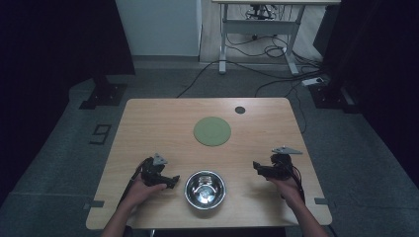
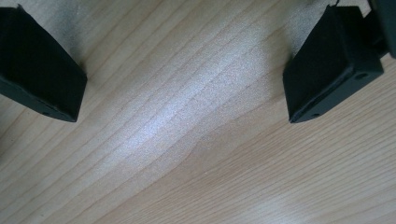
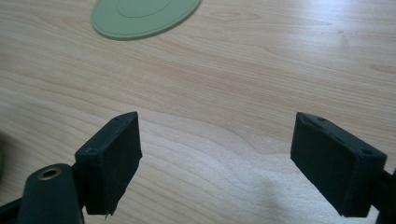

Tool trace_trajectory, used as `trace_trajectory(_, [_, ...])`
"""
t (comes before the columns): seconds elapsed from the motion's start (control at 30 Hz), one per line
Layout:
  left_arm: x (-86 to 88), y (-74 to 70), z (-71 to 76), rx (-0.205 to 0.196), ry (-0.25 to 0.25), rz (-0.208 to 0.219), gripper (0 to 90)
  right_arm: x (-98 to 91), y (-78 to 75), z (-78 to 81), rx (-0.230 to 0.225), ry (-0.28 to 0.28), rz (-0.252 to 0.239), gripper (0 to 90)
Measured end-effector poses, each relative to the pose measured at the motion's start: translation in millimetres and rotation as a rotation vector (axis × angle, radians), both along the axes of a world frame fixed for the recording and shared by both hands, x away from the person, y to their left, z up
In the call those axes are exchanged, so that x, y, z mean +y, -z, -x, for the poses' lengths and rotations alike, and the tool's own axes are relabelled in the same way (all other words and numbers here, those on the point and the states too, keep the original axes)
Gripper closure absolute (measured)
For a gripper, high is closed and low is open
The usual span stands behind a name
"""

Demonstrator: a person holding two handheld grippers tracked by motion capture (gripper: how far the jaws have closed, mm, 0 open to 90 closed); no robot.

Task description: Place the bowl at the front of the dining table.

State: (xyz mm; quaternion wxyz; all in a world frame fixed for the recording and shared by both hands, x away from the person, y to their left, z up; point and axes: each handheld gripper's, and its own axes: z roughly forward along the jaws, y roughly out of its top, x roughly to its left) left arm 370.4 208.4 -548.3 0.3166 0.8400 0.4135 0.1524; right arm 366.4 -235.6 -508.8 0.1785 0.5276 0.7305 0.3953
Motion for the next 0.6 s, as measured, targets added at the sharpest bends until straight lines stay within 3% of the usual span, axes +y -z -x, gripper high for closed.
trace_trajectory(0.6, [0.0, -0.1, 0.0, 0.001, 0.001, 0.0, 0.0, 7.9, -3.6, 8.0, -0.019, -0.051, -0.012, 17.7])
